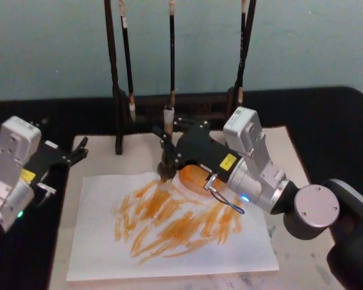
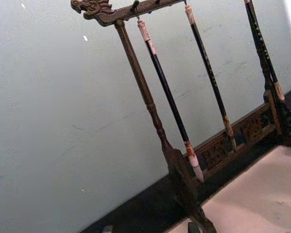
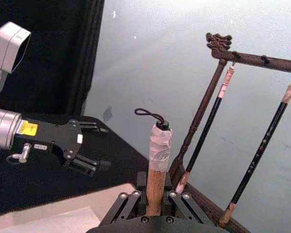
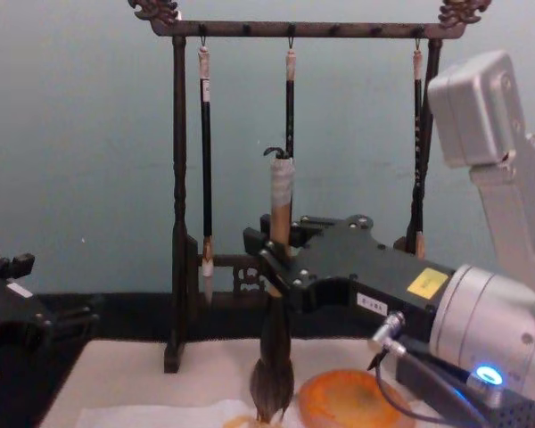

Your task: Pick up the brush from the inkstone, write on the paper, then place the brush back to its original position.

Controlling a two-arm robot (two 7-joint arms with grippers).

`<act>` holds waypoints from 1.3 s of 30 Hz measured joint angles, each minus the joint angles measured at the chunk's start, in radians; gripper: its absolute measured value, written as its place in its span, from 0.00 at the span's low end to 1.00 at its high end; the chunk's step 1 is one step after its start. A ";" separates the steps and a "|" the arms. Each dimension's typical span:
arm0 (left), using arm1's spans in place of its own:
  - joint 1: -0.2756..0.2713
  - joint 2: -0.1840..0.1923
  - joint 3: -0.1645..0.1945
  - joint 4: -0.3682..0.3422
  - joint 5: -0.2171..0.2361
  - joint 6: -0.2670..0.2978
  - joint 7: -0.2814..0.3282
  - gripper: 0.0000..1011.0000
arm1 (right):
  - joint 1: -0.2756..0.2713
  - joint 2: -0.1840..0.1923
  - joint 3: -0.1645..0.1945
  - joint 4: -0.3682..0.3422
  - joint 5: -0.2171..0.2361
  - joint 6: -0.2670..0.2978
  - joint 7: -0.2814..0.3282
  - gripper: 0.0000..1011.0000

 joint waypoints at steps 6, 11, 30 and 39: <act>0.000 0.000 0.000 0.000 0.000 0.000 0.000 0.99 | -0.008 -0.007 0.010 0.001 -0.010 0.003 0.010 0.17; 0.000 0.000 0.000 0.000 0.000 0.000 0.000 0.99 | -0.018 -0.008 0.020 -0.004 -0.018 0.010 0.018 0.17; 0.000 0.000 0.000 0.000 0.000 0.000 0.000 0.99 | -0.073 0.011 0.056 -0.075 -0.047 0.048 0.055 0.17; 0.000 0.000 0.000 0.000 0.000 0.000 0.000 0.99 | -0.108 0.031 0.078 -0.127 -0.064 0.073 0.068 0.17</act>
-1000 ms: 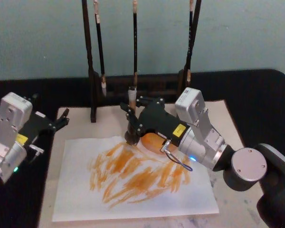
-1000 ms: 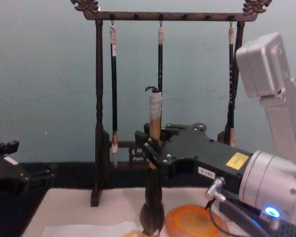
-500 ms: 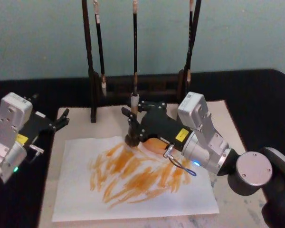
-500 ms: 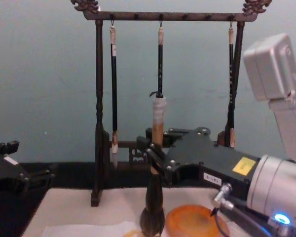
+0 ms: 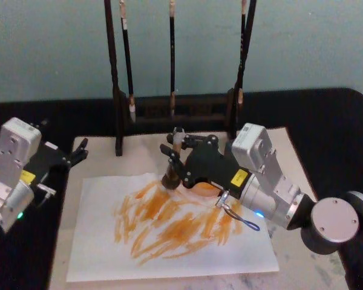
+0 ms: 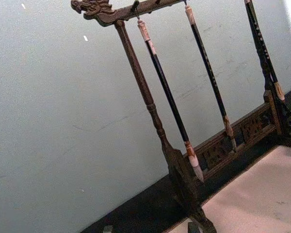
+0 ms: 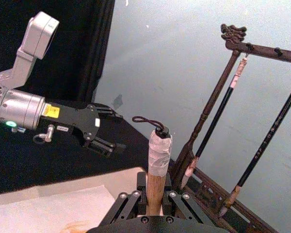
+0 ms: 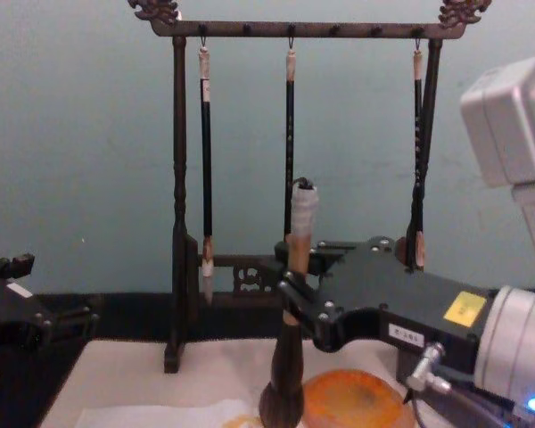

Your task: Pick up the brush from the inkstone, write on the paper, then place the brush back to its original position.

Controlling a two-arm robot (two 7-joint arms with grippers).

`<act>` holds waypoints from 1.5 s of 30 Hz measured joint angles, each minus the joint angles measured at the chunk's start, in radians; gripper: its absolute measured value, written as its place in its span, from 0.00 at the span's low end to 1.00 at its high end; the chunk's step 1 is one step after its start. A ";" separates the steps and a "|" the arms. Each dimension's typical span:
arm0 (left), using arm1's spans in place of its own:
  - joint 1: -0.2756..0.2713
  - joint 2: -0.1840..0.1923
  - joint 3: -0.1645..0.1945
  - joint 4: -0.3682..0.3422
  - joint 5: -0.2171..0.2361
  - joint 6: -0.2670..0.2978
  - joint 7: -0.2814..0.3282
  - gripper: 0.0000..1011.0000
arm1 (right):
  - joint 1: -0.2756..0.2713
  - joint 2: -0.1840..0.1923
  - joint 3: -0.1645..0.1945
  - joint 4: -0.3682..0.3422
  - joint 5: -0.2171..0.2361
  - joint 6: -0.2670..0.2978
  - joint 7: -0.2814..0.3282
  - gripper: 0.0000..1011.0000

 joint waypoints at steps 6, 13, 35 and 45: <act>0.000 0.000 0.000 0.000 0.000 0.000 0.000 0.99 | -0.028 0.011 0.021 -0.033 -0.004 0.013 0.005 0.17; 0.000 0.000 0.000 0.000 0.000 0.000 0.000 0.99 | -0.056 0.020 0.039 -0.063 -0.004 0.019 0.011 0.17; 0.000 0.000 0.000 0.000 0.000 0.000 0.000 0.99 | -0.136 0.075 0.081 -0.164 0.034 0.045 0.032 0.17; 0.000 0.000 0.000 0.000 0.000 0.000 0.000 0.99 | -0.166 0.098 0.097 -0.205 0.033 0.049 0.027 0.17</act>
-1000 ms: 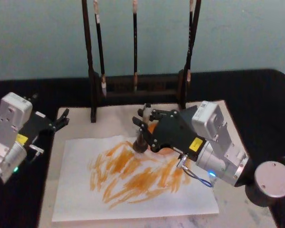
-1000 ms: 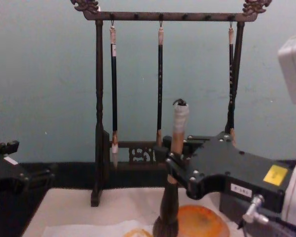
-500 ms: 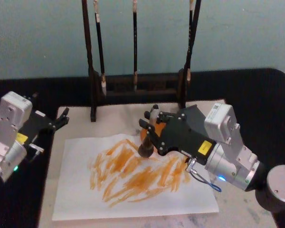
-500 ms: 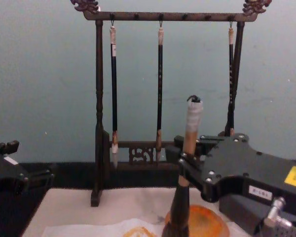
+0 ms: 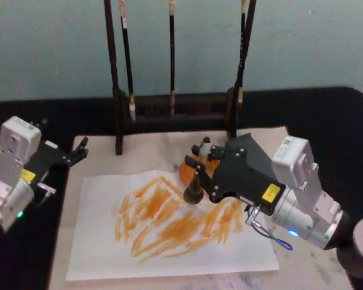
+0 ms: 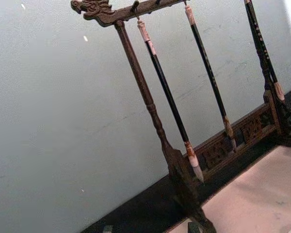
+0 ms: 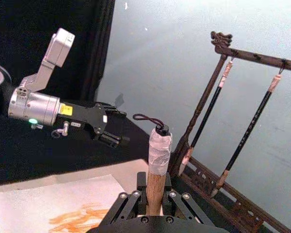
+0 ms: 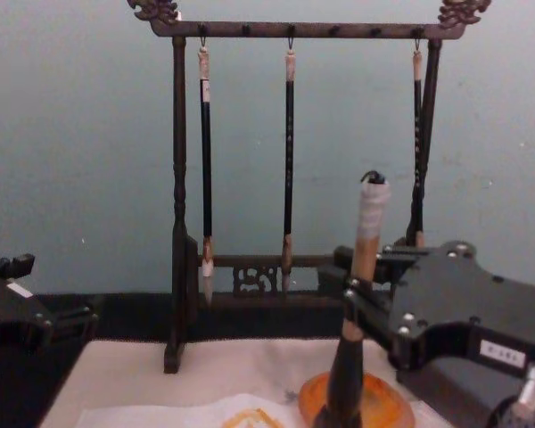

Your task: Pick up the brush from the inkstone, write on the paper, then place the brush back to its original position.

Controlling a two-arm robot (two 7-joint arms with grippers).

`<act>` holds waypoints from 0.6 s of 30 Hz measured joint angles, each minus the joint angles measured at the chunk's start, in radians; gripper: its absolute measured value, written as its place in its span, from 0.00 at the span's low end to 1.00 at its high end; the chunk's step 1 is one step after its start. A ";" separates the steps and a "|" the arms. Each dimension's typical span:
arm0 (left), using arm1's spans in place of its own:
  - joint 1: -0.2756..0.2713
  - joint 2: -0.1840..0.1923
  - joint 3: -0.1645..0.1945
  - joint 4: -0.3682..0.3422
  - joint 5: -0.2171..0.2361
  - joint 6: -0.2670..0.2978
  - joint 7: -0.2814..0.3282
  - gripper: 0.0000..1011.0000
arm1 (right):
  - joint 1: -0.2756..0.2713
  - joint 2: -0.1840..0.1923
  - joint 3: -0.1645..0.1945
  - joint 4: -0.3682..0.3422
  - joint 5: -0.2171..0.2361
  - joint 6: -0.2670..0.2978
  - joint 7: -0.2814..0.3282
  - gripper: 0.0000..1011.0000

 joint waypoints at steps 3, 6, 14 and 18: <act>0.000 0.000 0.000 0.000 0.000 0.000 0.000 0.99 | -0.005 0.003 0.007 -0.011 0.003 0.001 -0.002 0.17; 0.000 0.000 0.000 0.000 0.000 0.000 0.000 0.99 | -0.007 0.004 0.015 -0.018 0.009 0.001 -0.006 0.17; 0.000 0.000 0.000 0.000 0.000 0.000 0.000 0.99 | 0.005 -0.009 0.037 -0.024 0.047 0.002 -0.006 0.17; 0.000 0.000 0.000 0.000 0.000 0.000 0.000 0.99 | 0.020 -0.021 0.049 -0.014 0.079 0.013 -0.004 0.17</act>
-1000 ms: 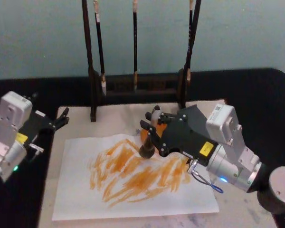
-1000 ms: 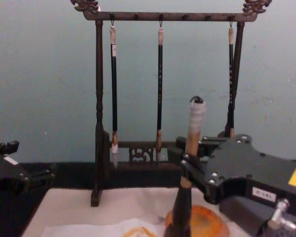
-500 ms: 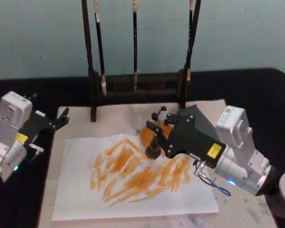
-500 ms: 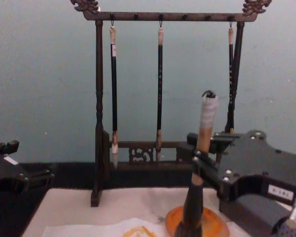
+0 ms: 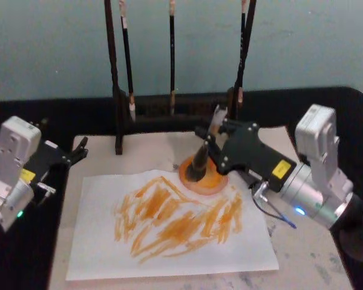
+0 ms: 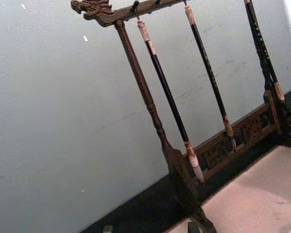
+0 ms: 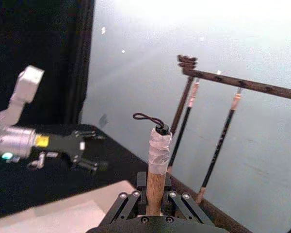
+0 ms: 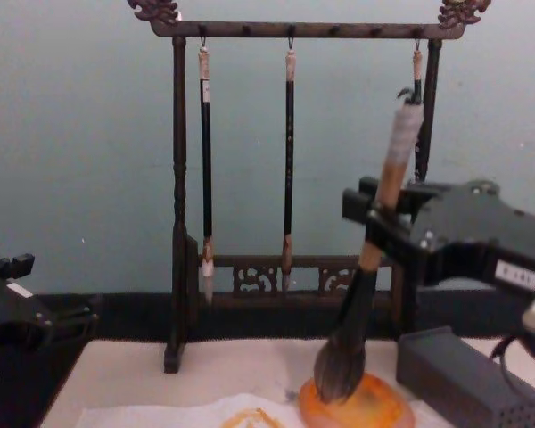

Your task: Pick up the brush from the inkstone, write on the paper, then place the brush back to its original position.

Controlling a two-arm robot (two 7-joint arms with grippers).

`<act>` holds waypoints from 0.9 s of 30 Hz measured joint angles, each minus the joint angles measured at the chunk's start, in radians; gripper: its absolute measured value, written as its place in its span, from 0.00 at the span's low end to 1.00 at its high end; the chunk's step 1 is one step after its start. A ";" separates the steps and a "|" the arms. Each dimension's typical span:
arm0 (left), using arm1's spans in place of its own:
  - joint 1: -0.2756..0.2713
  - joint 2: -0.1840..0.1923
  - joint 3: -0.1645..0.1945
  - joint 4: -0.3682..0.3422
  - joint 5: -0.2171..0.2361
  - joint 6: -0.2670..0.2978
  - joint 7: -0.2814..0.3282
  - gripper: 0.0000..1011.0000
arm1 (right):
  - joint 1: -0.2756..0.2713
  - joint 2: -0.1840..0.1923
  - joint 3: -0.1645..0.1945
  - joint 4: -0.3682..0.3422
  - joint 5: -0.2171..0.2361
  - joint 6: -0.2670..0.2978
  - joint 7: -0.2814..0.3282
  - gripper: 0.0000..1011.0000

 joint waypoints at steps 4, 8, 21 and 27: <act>0.000 0.000 0.000 0.000 0.000 0.000 0.000 0.99 | 0.020 -0.014 0.017 0.020 0.050 0.026 0.005 0.17; 0.000 0.000 0.000 0.000 0.000 0.000 0.000 0.99 | 0.047 -0.034 0.042 0.054 0.138 0.083 0.010 0.17; 0.000 0.000 0.000 0.000 0.000 0.000 0.000 0.99 | 0.119 -0.086 0.118 0.178 0.401 0.276 -0.008 0.17; 0.000 0.000 0.000 0.000 0.000 0.000 0.000 0.99 | 0.145 -0.097 0.135 0.226 0.465 0.320 -0.021 0.17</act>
